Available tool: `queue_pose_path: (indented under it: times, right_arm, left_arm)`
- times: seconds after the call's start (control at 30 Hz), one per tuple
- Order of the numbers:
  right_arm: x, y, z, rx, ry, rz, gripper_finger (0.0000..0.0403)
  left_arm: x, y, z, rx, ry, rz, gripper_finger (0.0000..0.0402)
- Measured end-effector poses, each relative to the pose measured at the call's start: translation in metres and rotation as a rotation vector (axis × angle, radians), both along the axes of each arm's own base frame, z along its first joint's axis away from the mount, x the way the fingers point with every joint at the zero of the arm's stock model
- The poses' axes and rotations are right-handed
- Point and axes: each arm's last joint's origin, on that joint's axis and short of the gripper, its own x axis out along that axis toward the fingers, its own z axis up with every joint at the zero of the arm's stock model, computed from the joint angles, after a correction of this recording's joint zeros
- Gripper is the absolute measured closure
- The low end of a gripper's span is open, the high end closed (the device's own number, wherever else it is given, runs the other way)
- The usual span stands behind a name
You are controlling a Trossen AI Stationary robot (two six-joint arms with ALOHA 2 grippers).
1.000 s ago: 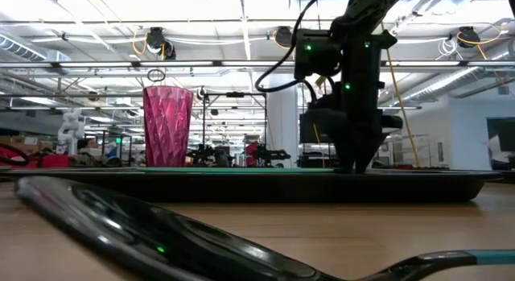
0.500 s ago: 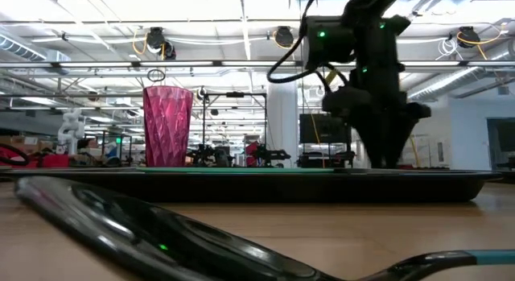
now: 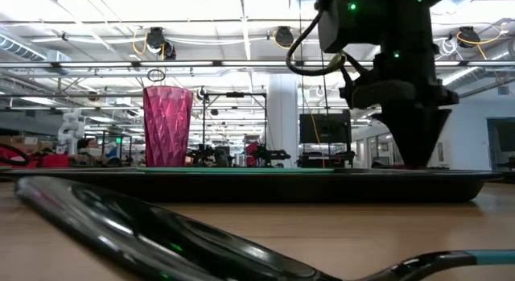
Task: Pick and place plate/cup/fork/spoon on tray
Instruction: Put the fork on the black food tray
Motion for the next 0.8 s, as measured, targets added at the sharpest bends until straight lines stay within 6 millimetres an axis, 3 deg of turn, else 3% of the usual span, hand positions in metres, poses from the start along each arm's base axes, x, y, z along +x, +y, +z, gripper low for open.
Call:
queue_pose_path:
  times: [0.3, 0.47, 0.67, 0.8]
  right_arm:
    - [0.028, 0.004, 0.04, -0.22, -0.168, 0.257, 0.0292]
    - [0.043, 0.005, 0.045, -0.215, -0.307, 0.33, 0.0293]
    - [0.065, 0.002, 0.053, -0.27, -0.496, 0.539, 0.0293]
    - [0.066, -0.006, 0.053, -0.311, -0.478, 0.558, 0.0293]
  left_arm:
    - [0.0, 0.0, 0.0, 0.004, 0.0, 0.0, 0.0241]
    - [0.0, 0.0, 0.0, 0.004, 0.001, 0.0, 0.0241]
    - [0.0, 0.0, -0.001, 0.006, 0.01, 0.0, 0.0241]
    - [0.0, 0.0, -0.002, 0.005, 0.015, 0.0, 0.0241]
